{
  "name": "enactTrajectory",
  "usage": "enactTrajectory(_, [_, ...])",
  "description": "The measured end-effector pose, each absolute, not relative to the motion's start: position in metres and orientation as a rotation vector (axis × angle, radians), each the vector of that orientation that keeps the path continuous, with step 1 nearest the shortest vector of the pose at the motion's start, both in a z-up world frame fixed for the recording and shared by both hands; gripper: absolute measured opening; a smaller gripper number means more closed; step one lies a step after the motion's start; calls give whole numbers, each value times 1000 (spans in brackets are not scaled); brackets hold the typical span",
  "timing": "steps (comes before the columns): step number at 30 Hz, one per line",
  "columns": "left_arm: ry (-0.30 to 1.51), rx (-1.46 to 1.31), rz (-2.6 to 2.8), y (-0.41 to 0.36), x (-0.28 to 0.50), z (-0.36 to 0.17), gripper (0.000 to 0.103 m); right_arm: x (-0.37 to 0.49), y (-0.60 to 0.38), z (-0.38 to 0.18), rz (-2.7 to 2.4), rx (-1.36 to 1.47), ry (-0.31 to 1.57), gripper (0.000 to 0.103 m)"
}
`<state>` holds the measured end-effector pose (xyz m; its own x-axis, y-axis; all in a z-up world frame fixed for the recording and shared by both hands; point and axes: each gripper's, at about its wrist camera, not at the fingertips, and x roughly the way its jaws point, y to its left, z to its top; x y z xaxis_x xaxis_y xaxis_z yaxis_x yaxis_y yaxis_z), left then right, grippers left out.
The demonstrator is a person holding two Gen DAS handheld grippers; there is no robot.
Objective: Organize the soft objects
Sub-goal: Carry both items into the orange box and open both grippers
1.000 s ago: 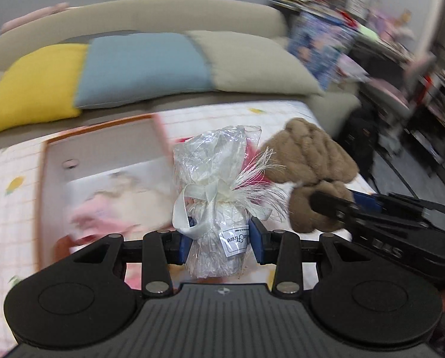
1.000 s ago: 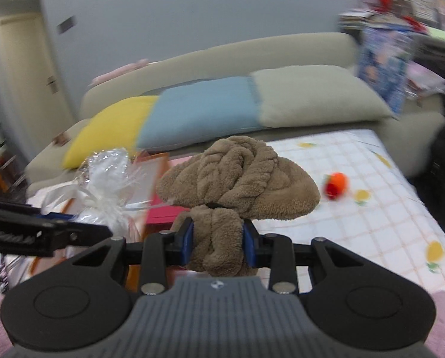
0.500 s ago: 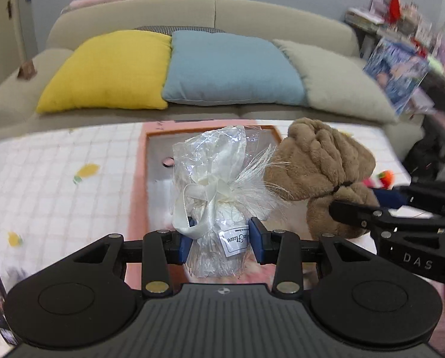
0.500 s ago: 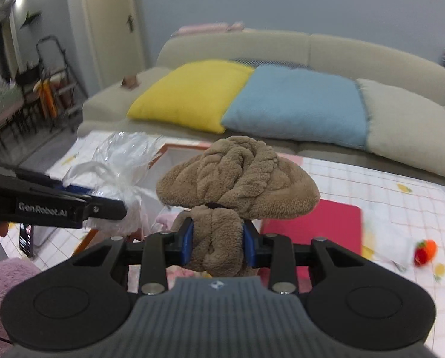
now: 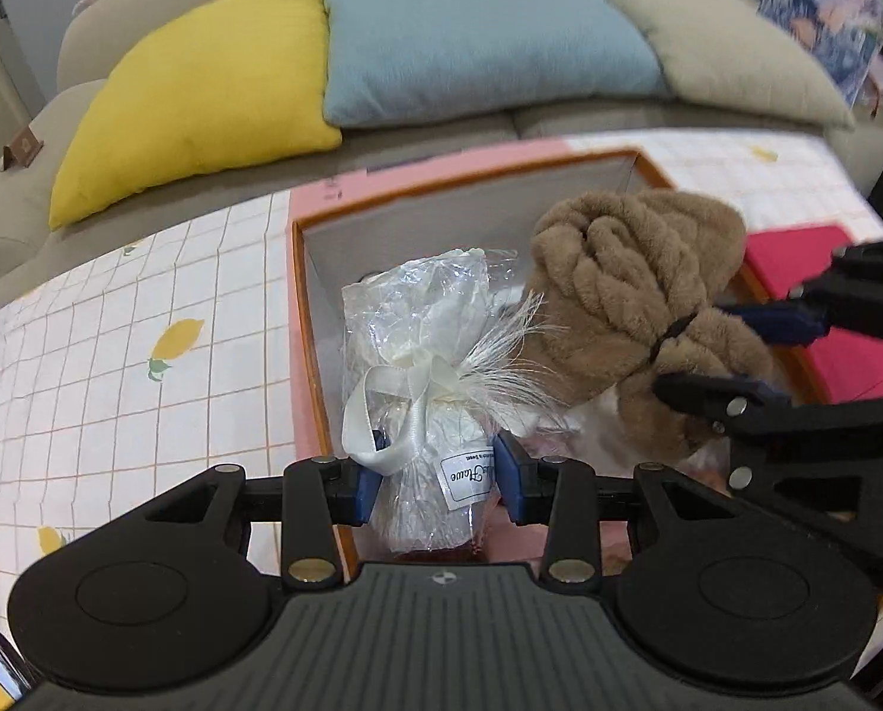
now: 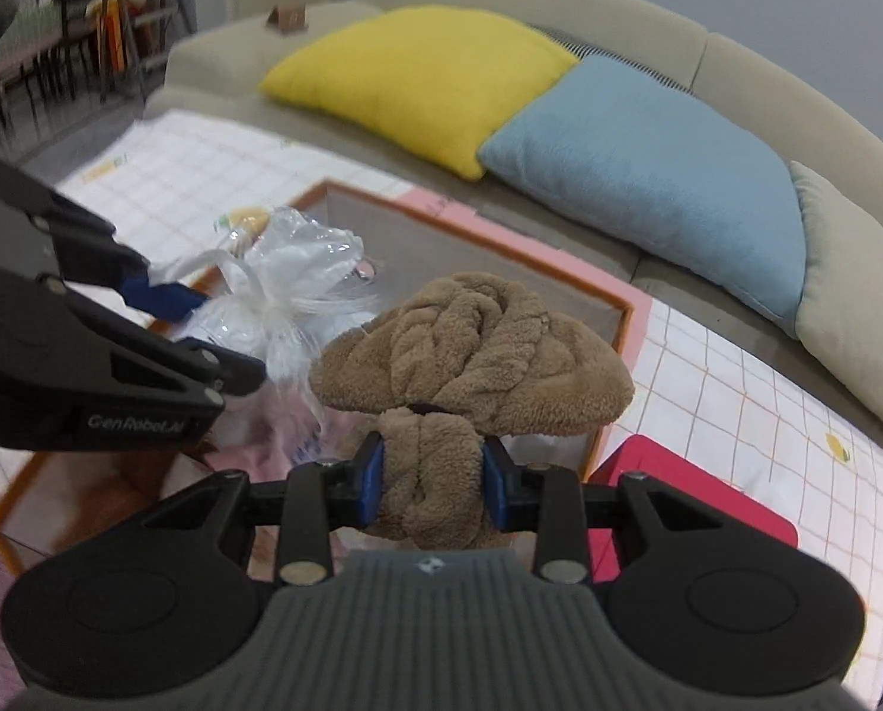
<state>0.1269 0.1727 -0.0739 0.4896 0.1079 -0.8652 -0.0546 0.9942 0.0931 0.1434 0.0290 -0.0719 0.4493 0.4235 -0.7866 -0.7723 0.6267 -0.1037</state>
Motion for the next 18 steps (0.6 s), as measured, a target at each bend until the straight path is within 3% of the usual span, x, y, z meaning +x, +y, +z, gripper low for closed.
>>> enactTrajectory(9, [1087, 120, 90, 166, 134, -95, 47, 149, 50, -94, 777, -637, 807, 36])
enactTrajectory(18, [1089, 114, 73, 168, 133, -95, 63, 149, 47, -96, 784, -664, 806, 41])
